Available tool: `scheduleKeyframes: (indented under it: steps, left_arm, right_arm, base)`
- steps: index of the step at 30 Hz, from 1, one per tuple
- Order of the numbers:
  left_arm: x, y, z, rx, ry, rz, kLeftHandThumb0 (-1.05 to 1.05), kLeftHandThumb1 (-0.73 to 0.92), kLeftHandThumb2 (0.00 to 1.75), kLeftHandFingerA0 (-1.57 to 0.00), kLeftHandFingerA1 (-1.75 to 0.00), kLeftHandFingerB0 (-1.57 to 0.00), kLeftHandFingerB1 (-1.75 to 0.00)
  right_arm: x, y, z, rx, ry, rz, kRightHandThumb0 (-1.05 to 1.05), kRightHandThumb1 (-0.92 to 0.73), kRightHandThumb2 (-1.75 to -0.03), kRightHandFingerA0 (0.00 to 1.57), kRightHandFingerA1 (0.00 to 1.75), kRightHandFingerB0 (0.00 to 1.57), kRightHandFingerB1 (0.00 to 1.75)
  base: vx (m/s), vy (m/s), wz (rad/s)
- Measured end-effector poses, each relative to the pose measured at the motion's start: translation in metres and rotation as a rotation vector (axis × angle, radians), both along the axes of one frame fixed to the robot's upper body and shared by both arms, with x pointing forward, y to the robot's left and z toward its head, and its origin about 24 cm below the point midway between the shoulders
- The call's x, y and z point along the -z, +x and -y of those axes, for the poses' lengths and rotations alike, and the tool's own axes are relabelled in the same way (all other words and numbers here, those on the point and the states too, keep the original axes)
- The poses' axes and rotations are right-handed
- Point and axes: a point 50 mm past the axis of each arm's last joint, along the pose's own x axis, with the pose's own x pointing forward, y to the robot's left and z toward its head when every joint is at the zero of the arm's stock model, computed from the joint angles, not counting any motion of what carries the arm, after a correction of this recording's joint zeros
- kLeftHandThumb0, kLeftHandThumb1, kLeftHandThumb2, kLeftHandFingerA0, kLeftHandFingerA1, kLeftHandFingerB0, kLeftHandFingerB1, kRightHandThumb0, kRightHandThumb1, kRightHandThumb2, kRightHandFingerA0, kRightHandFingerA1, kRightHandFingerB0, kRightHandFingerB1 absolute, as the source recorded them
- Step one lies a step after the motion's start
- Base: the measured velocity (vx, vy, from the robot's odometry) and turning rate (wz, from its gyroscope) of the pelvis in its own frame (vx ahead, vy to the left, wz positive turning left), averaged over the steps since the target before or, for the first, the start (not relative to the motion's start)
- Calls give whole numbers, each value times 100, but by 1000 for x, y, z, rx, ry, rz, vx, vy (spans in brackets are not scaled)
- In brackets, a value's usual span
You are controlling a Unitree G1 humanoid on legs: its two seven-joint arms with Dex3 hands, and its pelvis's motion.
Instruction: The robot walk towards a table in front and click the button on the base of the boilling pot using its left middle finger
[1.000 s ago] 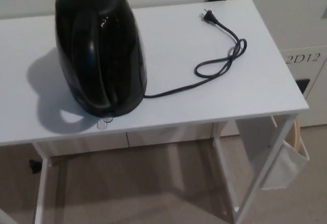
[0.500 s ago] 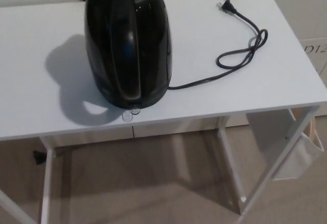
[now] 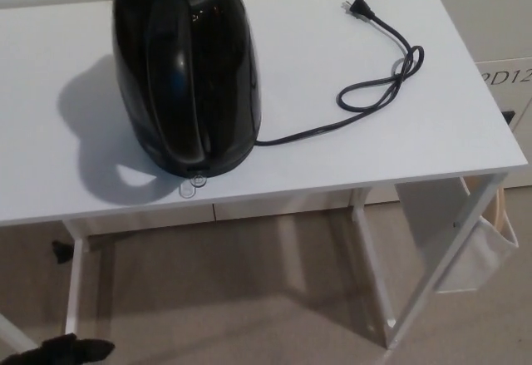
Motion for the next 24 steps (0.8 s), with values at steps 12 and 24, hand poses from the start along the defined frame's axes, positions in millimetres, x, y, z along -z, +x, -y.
scheduleKeyframes:
  steps: [12, 24]
  left_arm:
    - [-2, 7, 5, 4, -5, 16, -60, 65, 60, -50, -36, -36, -33]
    - [-29, 25, 34, 242, 129, 242, -34, 55, 109, 0, -46, 0, -48]
  right_arm:
    - [-2, 6, 2, -13, -9, 10, -31, -65, -59, 64, 52, 53, 46]
    - [-4, 12, 1, -20, -8, 24, -30, -66, -59, 64, 52, 53, 46]
  base:
    - [0, 0, 0]
    - [0, 0, 0]
